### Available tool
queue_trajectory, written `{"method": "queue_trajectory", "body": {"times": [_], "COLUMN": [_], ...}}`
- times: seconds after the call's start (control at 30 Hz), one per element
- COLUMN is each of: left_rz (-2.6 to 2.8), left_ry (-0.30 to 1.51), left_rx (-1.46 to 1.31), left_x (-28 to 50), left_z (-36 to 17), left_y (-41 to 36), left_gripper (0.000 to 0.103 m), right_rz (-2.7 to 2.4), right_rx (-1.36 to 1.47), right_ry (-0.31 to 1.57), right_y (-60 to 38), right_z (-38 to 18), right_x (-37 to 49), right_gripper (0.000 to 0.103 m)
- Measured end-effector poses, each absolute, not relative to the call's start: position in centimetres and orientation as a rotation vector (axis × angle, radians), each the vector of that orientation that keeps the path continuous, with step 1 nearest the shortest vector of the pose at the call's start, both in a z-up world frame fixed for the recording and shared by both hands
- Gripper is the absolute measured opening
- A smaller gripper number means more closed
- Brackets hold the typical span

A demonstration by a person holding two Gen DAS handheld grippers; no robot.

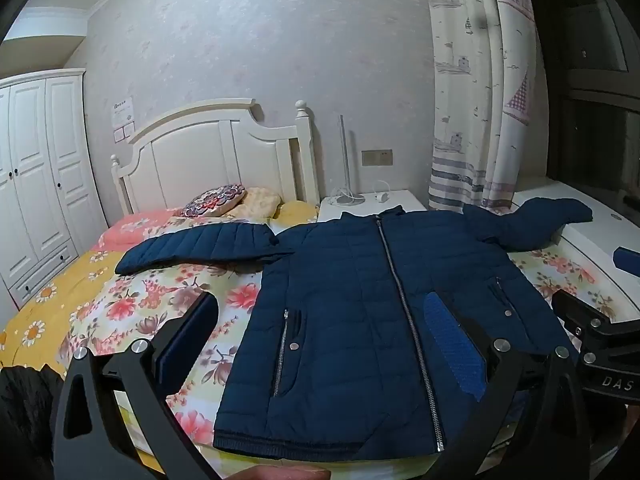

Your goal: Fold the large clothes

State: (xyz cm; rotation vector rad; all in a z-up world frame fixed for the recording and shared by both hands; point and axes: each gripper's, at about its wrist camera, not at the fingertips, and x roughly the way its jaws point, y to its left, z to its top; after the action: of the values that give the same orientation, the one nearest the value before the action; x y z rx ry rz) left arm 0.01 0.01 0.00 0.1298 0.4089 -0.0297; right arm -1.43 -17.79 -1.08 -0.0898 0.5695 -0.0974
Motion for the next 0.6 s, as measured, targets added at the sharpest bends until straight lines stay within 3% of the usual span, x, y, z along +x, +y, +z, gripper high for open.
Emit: {"method": "queue_trajectory", "body": {"times": [0.6], "left_rz": [-0.025], "left_ry": [0.418], "left_rx": [0.124], "left_x": [0.01], "left_z": [-0.47], "left_y": [0.40], "left_gripper": [0.099], "right_rz": [-0.093], "right_rx": [-0.095], "right_ry": [0.564], "right_y": [-17.39], "right_z": [-1.01], "right_x": [-1.34], "right_gripper": [0.101]}}
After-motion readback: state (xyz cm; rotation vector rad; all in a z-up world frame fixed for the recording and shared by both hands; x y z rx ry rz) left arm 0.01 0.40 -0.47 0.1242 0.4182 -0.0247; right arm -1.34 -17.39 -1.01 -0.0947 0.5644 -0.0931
